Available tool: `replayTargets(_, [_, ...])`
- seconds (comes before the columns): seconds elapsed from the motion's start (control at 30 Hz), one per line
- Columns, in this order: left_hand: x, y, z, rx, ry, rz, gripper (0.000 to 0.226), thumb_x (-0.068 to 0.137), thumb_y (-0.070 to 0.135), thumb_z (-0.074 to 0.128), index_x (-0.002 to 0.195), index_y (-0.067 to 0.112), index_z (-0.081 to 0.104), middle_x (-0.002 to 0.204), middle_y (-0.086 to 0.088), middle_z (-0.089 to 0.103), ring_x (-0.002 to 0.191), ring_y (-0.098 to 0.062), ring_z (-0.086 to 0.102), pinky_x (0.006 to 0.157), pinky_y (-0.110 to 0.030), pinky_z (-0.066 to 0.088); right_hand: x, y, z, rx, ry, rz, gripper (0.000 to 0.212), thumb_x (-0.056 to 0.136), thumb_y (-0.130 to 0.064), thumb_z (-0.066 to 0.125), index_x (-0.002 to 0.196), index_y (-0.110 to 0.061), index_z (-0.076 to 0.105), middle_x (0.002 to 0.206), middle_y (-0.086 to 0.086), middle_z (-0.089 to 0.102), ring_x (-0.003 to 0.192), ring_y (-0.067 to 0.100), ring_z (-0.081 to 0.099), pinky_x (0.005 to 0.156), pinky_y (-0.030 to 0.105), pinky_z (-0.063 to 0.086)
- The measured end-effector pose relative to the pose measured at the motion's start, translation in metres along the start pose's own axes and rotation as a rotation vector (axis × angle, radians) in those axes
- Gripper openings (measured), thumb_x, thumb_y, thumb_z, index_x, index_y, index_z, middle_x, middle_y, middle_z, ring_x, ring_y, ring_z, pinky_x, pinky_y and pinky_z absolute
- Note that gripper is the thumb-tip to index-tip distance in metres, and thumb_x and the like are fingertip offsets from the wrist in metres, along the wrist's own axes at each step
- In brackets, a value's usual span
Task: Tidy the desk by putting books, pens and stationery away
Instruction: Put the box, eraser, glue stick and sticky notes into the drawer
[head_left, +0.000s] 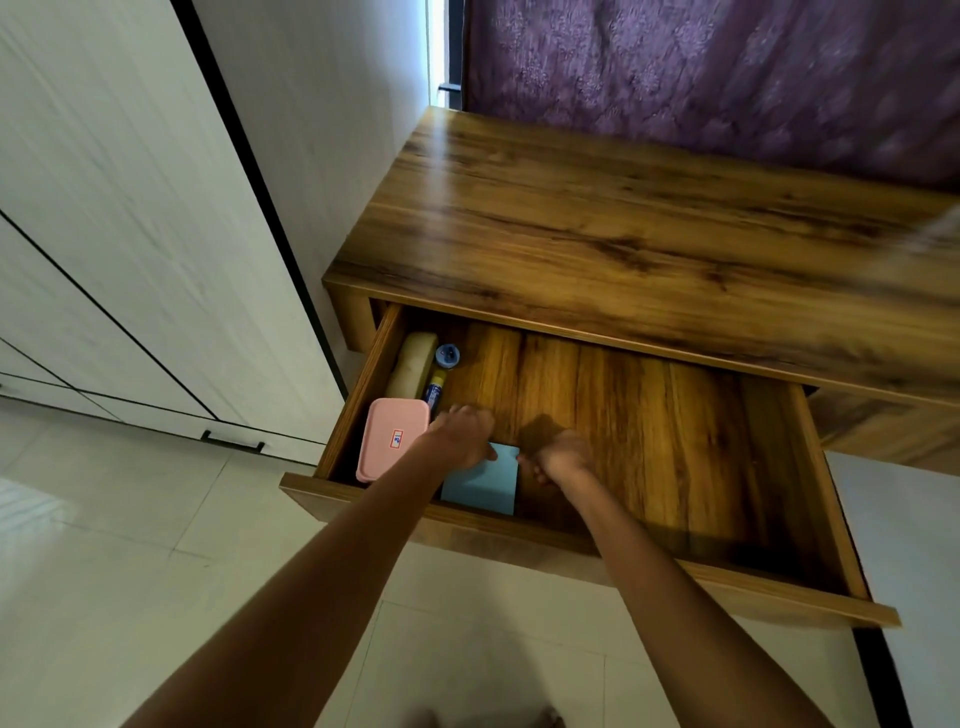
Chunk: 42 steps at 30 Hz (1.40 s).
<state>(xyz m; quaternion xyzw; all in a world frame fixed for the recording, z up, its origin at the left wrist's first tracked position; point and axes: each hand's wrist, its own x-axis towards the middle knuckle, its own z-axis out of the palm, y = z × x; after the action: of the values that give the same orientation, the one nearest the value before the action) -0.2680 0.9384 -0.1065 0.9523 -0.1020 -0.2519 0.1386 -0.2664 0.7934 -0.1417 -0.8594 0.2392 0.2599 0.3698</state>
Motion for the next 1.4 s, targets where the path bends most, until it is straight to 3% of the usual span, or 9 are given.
replayTargets(0.2, [-0.014, 0.017, -0.02, -0.264, -0.282, 0.146, 0.022, 0.091, 0.019, 0.06, 0.104, 0.003, 0.069, 0.109, -0.012, 0.069, 0.085, -0.013, 0.061, 0.084, -0.028, 0.047, -0.038, -0.023, -0.064, -0.343, -0.287, -0.292, 0.047, 0.081, -0.017, 0.07, 0.126, -0.013, 0.055, 0.131, 0.006, 0.054, 0.124, 0.024, 0.048, 0.099, 0.036, 0.041])
replayTargets(0.3, [-0.021, 0.033, -0.027, -0.216, -0.561, 0.115, 0.033, 0.09, 0.027, 0.061, 0.116, 0.006, 0.064, 0.115, -0.01, 0.069, 0.101, -0.019, 0.067, 0.097, -0.037, 0.049, -0.052, -0.029, -0.081, -0.612, -0.505, -0.245, 0.102, 0.066, -0.038, 0.082, 0.149, -0.028, 0.022, 0.157, 0.0, 0.022, 0.143, 0.026, 0.023, 0.113, 0.043, 0.029])
replayTargets(0.4, [-0.026, 0.046, -0.026, -0.02, -0.726, 0.076, 0.057, 0.079, 0.039, 0.073, 0.128, 0.015, 0.056, 0.128, -0.008, 0.06, 0.119, -0.025, 0.056, 0.101, -0.042, 0.045, -0.059, -0.018, -0.074, -0.909, -0.5, -0.16, 0.129, 0.053, -0.047, 0.086, 0.148, -0.044, -0.001, 0.16, -0.005, -0.009, 0.147, 0.031, -0.004, 0.115, 0.058, 0.018])
replayTargets(0.5, [-0.028, 0.056, -0.016, 0.159, -0.622, 0.113, 0.071, 0.068, 0.033, 0.083, 0.128, 0.013, 0.05, 0.122, -0.01, 0.063, 0.107, -0.026, 0.061, 0.097, -0.044, 0.048, -0.062, -0.001, -0.057, -0.973, -0.401, -0.112, 0.138, 0.048, -0.046, 0.089, 0.149, -0.039, -0.004, 0.158, -0.003, -0.021, 0.145, 0.036, -0.014, 0.113, 0.062, 0.017])
replayTargets(0.63, [-0.024, 0.062, -0.013, 0.247, -0.473, 0.189, 0.056, 0.057, 0.032, 0.088, 0.101, 0.009, 0.061, 0.098, -0.007, 0.07, 0.094, -0.028, 0.066, 0.088, -0.041, 0.053, -0.075, 0.002, -0.059, -1.005, -0.27, -0.329, 0.137, 0.058, -0.04, 0.087, 0.148, -0.031, -0.016, 0.153, -0.001, -0.032, 0.138, 0.031, -0.034, 0.115, 0.056, -0.01])
replayTargets(0.87, [-0.017, 0.064, -0.031, 0.433, -0.169, 0.245, 0.084, 0.062, 0.038, 0.084, 0.133, 0.015, 0.047, 0.137, -0.006, 0.048, 0.129, -0.028, 0.043, 0.101, -0.042, 0.038, -0.07, -0.003, -0.065, -0.989, 0.019, -0.483, 0.137, 0.06, -0.04, 0.085, 0.149, -0.016, -0.016, 0.156, 0.008, -0.027, 0.14, 0.029, -0.031, 0.117, 0.051, -0.012])
replayTargets(1.07, [0.009, 0.058, -0.045, 0.559, 0.073, 0.183, 0.124, 0.06, 0.05, 0.082, 0.151, 0.017, 0.005, 0.159, -0.015, 0.003, 0.146, -0.037, 0.003, 0.117, -0.053, 0.009, -0.052, -0.008, -0.078, -0.933, 0.281, -0.436, 0.139, 0.061, -0.056, 0.079, 0.148, -0.011, -0.02, 0.155, 0.014, -0.026, 0.141, 0.035, -0.027, 0.113, 0.053, -0.012])
replayTargets(1.17, [0.028, 0.055, -0.054, 0.536, 0.072, 0.145, 0.136, 0.059, 0.053, 0.082, 0.151, 0.017, -0.012, 0.157, -0.016, -0.018, 0.145, -0.037, -0.016, 0.118, -0.054, 0.0, -0.036, -0.017, -0.084, -0.912, 0.307, -0.414, 0.139, 0.06, -0.061, 0.077, 0.149, -0.011, -0.018, 0.157, 0.012, -0.023, 0.142, 0.034, -0.026, 0.112, 0.054, -0.013])
replayTargets(1.4, [0.071, 0.043, -0.074, 0.48, 0.061, 0.157, 0.147, 0.054, 0.058, 0.082, 0.148, 0.013, -0.022, 0.154, -0.02, -0.027, 0.141, -0.037, -0.026, 0.117, -0.053, -0.009, 0.007, -0.035, -0.105, -0.875, 0.248, -0.44, 0.14, 0.057, -0.067, 0.075, 0.15, -0.012, -0.013, 0.158, 0.009, -0.019, 0.143, 0.028, -0.025, 0.113, 0.053, -0.014])
